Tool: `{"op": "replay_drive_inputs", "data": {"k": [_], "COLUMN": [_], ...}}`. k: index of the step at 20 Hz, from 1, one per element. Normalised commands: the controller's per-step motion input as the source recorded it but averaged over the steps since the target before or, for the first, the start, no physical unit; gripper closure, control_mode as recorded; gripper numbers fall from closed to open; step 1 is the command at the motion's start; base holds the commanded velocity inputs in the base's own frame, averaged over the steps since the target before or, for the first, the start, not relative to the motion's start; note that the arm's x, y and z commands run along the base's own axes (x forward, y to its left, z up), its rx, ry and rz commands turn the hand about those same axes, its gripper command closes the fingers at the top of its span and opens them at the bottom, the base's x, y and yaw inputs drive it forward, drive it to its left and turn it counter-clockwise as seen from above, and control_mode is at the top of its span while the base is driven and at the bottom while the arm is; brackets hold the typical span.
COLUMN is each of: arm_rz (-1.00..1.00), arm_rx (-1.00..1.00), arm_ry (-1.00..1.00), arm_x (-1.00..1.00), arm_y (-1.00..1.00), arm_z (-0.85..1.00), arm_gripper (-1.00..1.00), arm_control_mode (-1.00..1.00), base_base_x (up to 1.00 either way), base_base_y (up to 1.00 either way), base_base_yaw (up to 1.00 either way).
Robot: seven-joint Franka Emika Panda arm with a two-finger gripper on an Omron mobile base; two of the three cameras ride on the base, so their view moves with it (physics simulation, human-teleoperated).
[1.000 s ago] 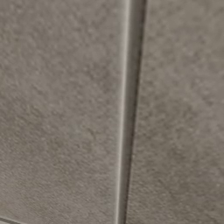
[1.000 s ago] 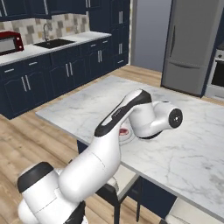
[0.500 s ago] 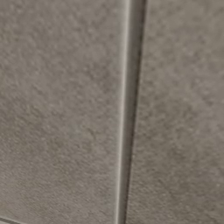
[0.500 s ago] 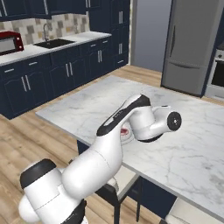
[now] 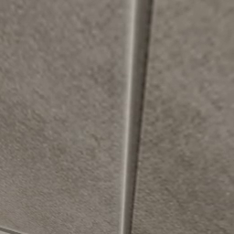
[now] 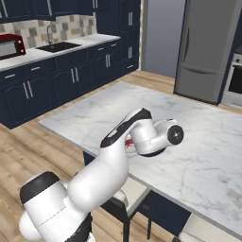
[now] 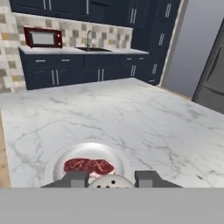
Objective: Retrieve the shaker from the cabinet and place it next the steak on a plate on the dining table.
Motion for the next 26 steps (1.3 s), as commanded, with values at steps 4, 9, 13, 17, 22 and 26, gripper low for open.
{"op": "replay_drive_inputs", "data": {"k": [4,9,13,17,22,26], "arm_rz": [0.00,0.00,0.00,0.00,0.00,0.00], "arm_rx": [0.00,0.00,0.00,0.00,0.00,0.00], "arm_ry": [0.03,0.02,0.00,0.00,0.00,0.00], "arm_x": [0.19,0.23,0.17,0.14,0.10,0.09], "arm_y": [0.02,0.00,0.00,0.00,0.00,-0.01], "arm_z": [-0.39,-0.37,-0.35,-0.34,-0.31,-0.26], "arm_gripper": [1.00,1.00,1.00,1.00,1.00,1.00], "arm_control_mode": [-1.00,-1.00,-1.00,-1.00,-1.00,-1.00], "base_base_x": [0.00,0.00,0.00,0.00,0.00,0.00], "base_base_y": [0.00,0.00,0.00,0.00,0.00,0.00], "base_base_yaw": [0.00,0.00,0.00,0.00,0.00,0.00]}}
